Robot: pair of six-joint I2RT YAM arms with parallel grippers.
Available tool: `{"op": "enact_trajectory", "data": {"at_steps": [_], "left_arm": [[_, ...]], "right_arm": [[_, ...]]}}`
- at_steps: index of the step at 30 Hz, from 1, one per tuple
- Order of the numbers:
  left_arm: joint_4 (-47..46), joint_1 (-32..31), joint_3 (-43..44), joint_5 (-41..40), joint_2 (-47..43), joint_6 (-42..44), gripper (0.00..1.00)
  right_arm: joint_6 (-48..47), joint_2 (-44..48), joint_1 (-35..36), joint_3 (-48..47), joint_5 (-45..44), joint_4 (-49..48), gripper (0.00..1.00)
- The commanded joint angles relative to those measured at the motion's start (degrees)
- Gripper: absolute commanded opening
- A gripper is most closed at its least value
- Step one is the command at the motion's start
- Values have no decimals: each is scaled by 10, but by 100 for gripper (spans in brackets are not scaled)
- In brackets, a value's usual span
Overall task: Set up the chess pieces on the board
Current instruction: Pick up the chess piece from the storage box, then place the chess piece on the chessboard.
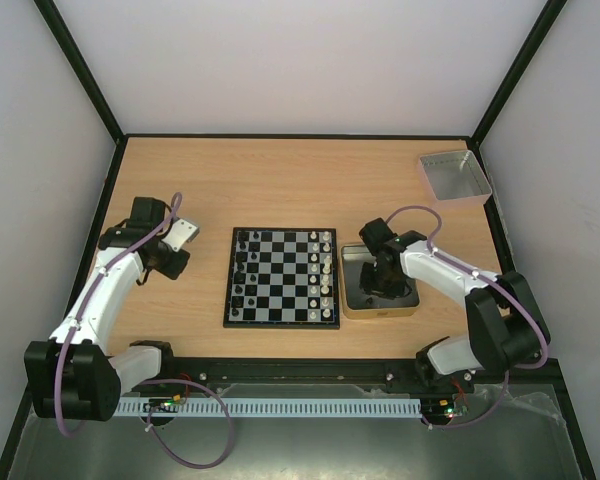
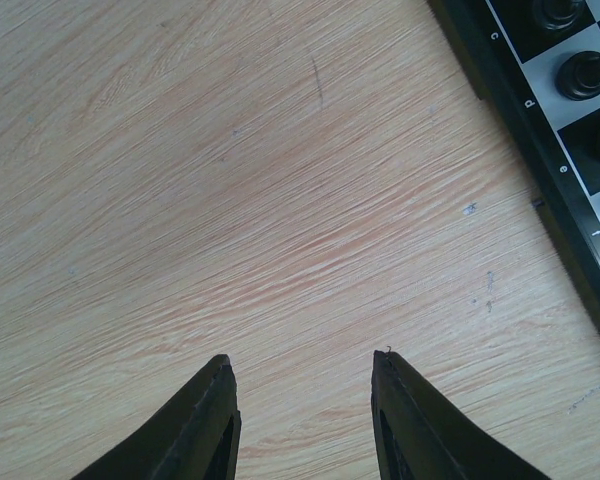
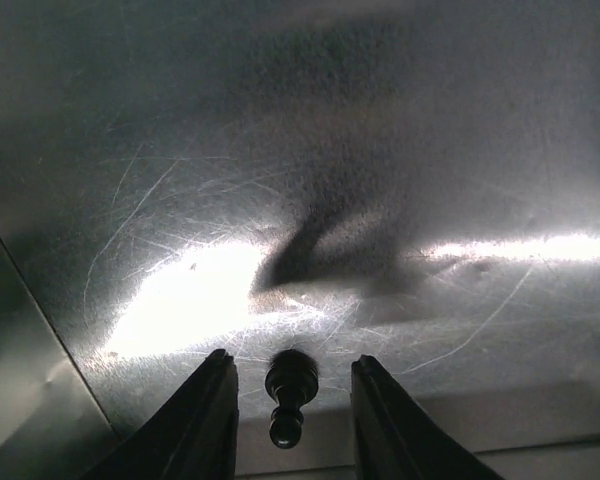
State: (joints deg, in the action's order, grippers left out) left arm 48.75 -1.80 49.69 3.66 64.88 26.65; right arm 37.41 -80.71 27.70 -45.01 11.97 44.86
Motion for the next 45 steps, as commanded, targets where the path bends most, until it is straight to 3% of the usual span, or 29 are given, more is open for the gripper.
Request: {"op": "enact_trajectory", "data": {"at_steps": [1, 12, 16, 26, 30, 34, 45], "left_arm": [[15, 4, 4, 8, -6, -7, 38], [5, 4, -14, 11, -16, -10, 38], [5, 4, -17, 10, -23, -10, 38], [4, 4, -22, 9, -38, -12, 38], [6, 4, -21, 10, -46, -13, 38], [9, 11, -24, 7, -44, -11, 38], [2, 77, -38, 8, -28, 17, 38]], "right_arm": [[-8, -10, -3, 11, 3, -3, 28], [-8, 4, -2, 25, 16, 11, 21], [-7, -1, -2, 19, 12, 15, 12], [-7, 15, 20, -63, -26, 111, 7], [19, 13, 68, -126, -40, 153, 5], [81, -20, 164, -210, -38, 173, 5], [128, -255, 376, -477, -32, 200, 6]]}}
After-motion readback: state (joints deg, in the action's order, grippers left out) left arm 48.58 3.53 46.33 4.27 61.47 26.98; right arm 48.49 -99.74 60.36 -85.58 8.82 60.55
